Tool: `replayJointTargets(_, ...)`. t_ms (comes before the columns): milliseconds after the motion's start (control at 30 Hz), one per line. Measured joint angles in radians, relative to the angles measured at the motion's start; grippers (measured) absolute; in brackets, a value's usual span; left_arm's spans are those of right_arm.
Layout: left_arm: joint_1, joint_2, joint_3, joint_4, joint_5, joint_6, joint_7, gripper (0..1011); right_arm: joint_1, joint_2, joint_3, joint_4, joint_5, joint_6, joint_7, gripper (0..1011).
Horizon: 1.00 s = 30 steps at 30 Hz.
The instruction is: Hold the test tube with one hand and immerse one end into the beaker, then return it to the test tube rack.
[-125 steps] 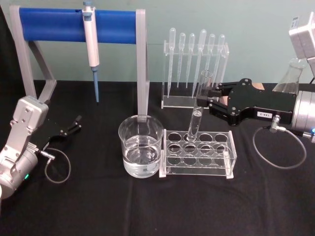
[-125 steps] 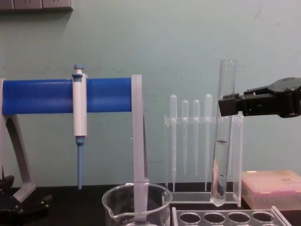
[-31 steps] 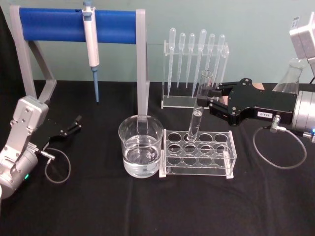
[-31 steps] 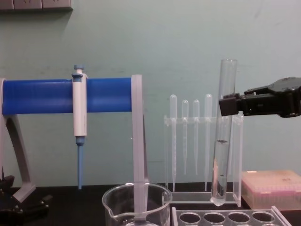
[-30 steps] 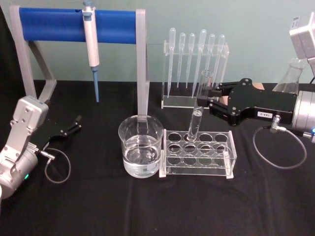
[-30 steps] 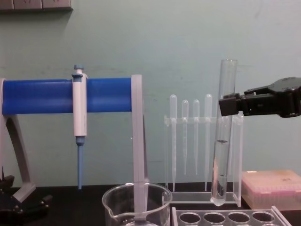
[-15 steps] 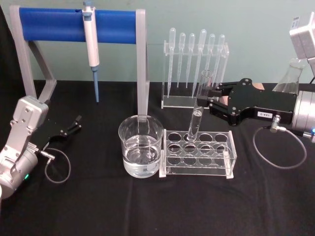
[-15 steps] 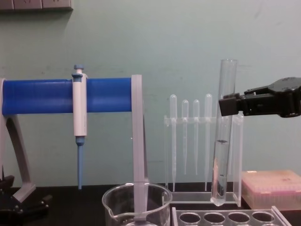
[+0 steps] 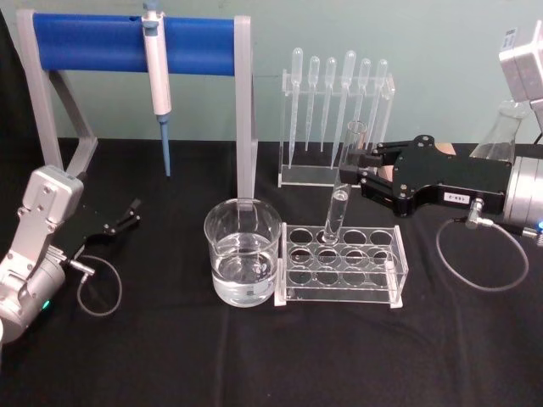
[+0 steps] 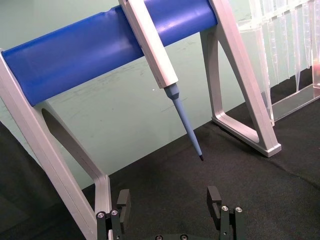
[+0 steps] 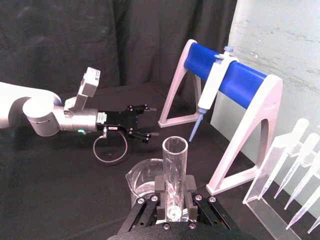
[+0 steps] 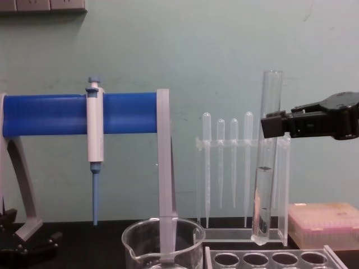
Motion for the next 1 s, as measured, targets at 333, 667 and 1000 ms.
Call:
replayJointTargets(333, 0.0, 0.0, 0.0, 0.0, 0.0, 0.0, 0.0, 1000, 0.0, 0.0, 0.0, 0.0, 0.0, 0.0, 0.0, 238)
replayJointTargets(667, 0.0, 0.0, 0.0, 0.0, 0.0, 0.0, 0.0, 1000, 0.0, 0.0, 0.0, 0.0, 0.0, 0.0, 0.0, 238)
replayJointTargets(1000, 0.0, 0.0, 0.0, 0.0, 0.0, 0.0, 0.0, 1000, 0.0, 0.0, 0.0, 0.0, 0.0, 0.0, 0.0, 238)
